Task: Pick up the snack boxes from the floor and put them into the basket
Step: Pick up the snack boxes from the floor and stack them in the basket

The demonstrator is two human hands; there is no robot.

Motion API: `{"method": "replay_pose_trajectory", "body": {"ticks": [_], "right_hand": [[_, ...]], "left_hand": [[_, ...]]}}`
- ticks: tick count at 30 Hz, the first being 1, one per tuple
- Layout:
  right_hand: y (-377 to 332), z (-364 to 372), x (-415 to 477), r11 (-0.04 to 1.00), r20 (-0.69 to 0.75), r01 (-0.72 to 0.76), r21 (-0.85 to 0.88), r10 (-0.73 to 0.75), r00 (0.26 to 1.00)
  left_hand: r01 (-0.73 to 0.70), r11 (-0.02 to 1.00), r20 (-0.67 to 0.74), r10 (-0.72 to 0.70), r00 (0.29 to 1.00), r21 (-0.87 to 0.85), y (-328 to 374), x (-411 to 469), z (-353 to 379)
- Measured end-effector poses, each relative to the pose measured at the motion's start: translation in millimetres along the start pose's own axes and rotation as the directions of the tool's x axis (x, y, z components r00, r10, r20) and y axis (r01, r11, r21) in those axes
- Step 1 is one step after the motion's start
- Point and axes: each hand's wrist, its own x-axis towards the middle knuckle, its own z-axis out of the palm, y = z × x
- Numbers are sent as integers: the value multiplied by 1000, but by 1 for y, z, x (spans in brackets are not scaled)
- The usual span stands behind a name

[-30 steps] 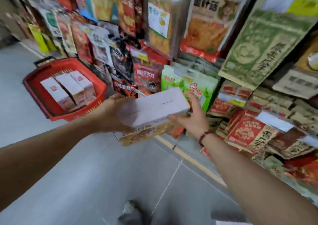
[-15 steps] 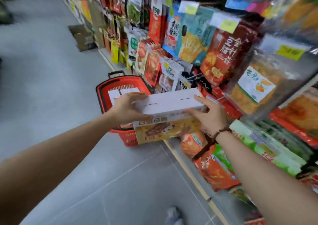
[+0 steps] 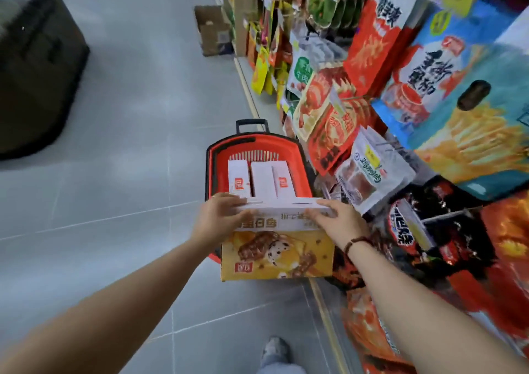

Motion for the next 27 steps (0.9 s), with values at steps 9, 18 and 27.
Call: {"method": "replay_pose_trajectory", "body": {"ticks": [9, 18, 27], "right_hand": [[-17, 76, 129, 986, 184, -140, -89, 155, 971], [34, 134, 217, 936, 242, -247, -251, 308, 920], [101, 203, 251, 861, 343, -222, -458, 402, 849]], "left_hand": [[237, 967, 54, -232, 971, -97, -64, 113, 15], [346, 938, 187, -335, 923, -29, -130, 194, 79], [438, 889, 231, -457, 859, 132, -205, 208, 147]]}}
